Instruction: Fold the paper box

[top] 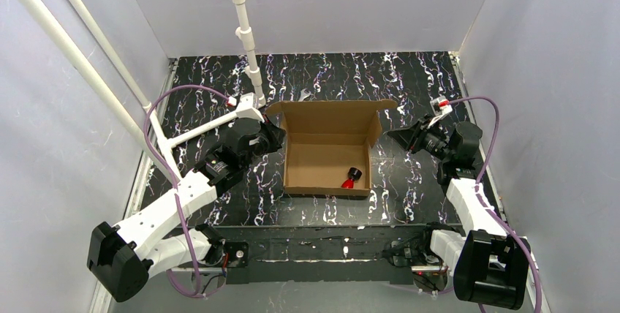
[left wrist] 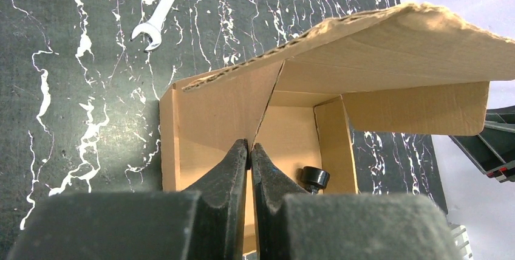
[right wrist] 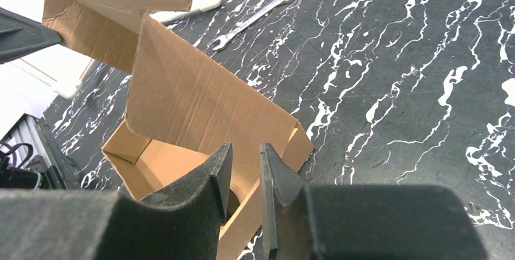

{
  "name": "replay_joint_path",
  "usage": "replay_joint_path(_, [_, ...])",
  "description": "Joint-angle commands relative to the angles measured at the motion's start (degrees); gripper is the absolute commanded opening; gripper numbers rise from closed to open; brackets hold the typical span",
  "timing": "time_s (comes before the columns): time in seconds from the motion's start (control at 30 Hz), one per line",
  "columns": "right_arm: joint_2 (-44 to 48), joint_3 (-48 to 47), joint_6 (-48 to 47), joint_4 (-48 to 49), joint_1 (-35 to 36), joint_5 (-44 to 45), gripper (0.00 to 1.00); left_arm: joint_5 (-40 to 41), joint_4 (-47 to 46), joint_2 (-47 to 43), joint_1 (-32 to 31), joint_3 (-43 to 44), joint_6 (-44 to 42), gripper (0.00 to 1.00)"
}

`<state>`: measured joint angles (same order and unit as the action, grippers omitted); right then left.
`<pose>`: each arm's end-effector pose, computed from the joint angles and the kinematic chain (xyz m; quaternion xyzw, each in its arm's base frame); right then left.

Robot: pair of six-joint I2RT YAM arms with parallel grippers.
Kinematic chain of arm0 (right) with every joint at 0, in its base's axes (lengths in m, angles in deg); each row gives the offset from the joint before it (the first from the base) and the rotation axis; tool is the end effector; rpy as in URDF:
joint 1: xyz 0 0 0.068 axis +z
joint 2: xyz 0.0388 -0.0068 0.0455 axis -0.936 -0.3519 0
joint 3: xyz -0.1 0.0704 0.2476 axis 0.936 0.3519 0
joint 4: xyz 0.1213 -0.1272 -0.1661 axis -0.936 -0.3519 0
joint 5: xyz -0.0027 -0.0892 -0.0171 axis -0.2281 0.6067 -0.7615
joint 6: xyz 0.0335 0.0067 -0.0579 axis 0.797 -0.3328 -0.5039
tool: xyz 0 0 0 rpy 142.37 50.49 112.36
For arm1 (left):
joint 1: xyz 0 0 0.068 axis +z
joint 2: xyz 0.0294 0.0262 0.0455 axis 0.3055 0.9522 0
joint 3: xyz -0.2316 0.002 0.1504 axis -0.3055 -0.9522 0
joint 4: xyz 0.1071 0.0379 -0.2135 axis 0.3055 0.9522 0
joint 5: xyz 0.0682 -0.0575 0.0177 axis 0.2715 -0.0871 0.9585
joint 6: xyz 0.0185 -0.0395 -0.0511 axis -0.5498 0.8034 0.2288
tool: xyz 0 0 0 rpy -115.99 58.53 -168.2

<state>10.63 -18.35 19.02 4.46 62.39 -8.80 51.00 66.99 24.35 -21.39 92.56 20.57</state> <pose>0.2095 0.0142 0.2579 -0.1165 0.7260 0.3578 0.5756 0.1896 -0.1374 0.3130 -0.0766 0.7889 -0.3038 0.5287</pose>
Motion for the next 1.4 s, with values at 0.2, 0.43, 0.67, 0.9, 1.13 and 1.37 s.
replay_joint_path(0.2, [0.22, -1.9, -2.2, 2.29, 0.15, -3.51, 0.33, -0.85, 3.08, -1.3, -0.71, -0.89, 0.72, 0.0])
replay_joint_path(0.43, [0.1, -2.48, -5.36, 0.12, 0.16, -4.42, 0.34, -1.34, 2.47, -0.81, -0.71, -0.74, 0.8, 0.0])
replay_joint_path(0.67, [0.98, -3.35, -10.75, -3.35, 0.17, -6.72, 0.38, -2.02, 2.66, 0.26, -0.7, 0.16, 0.8, 0.0])
replay_joint_path(0.9, [0.93, -3.88, -11.36, -4.6, 0.16, -4.82, 0.33, -1.96, 2.63, -0.08, -0.97, -0.11, 1.34, 0.0])
replay_joint_path(1.13, [-0.48, -4.67, -11.45, -4.87, 0.16, -5.67, 0.31, -2.75, 2.54, 0.37, -1.01, 0.24, 1.38, 0.0])
replay_joint_path(1.37, [-1.18, -7.0, -18.24, -11.23, 0.15, -11.1, 0.31, -3.83, 2.16, 0.22, -1.24, -0.47, 1.97, 0.0])
